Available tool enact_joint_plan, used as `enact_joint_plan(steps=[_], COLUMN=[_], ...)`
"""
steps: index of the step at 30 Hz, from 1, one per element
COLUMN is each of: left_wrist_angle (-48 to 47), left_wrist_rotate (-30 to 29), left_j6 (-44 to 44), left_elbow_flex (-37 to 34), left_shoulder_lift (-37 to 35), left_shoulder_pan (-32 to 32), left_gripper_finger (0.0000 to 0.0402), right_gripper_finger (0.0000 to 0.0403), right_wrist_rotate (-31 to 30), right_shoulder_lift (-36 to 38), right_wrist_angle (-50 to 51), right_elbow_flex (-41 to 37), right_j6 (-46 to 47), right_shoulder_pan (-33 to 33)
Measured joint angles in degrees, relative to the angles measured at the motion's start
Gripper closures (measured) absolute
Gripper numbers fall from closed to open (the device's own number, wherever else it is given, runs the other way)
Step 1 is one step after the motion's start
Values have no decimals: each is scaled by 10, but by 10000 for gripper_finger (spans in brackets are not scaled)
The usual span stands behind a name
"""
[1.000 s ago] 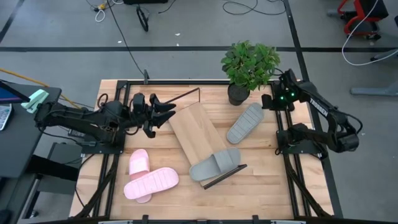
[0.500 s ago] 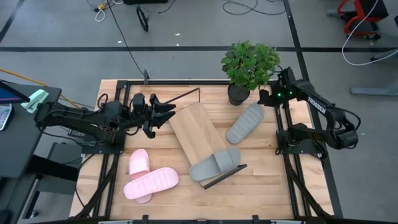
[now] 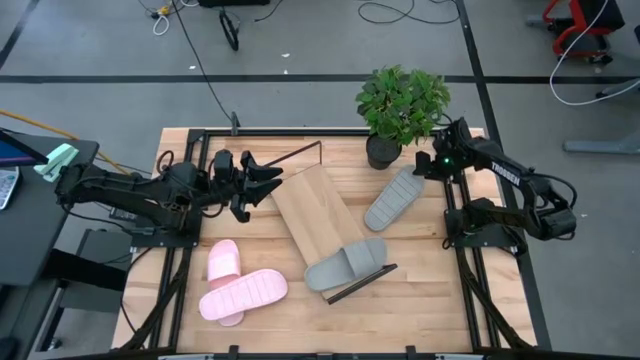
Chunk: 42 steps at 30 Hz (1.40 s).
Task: Pick and place slides into the shelf
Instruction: Put the gray slide on the shelf
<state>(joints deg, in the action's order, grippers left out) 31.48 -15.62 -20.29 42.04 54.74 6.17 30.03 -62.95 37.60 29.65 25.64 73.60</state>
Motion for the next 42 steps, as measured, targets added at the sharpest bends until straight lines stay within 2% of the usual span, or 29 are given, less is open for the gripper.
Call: enact_joint_plan(steps=[8,11,15,20,25,31,34,39,42], left_wrist_angle=[0,0,0,-2,-8,-14,-13,-13,-13], left_wrist_rotate=[0,0,0,0,0,0,0,0,0], left_j6=[0,0,0,6,6,6,6,6,6], left_elbow_flex=[0,0,0,0,0,0,0,0,0], left_shoulder_lift=[0,0,0,0,0,0,0,0,0], left_shoulder_pan=[0,0,0,0,0,0,0,0,0], left_gripper_finger=[244,245,250,251,249,262,267,267,262], right_gripper_finger=[150,163,231,366,371,371,371,371,371], right_wrist_rotate=[45,48,48,52,66,65,54,-11,-24], right_shoulder_lift=[0,0,0,5,29,92,137,217,260], right_wrist_angle=[-59,-75,-78,-78,-65,25,97,256,328], right_elbow_flex=[-46,-55,-56,-56,-56,-30,-2,72,124], right_j6=[27,29,21,0,2,-3,-15,-71,-87], right_shoulder_pan=[0,0,0,0,0,-3,-3,-3,-3])
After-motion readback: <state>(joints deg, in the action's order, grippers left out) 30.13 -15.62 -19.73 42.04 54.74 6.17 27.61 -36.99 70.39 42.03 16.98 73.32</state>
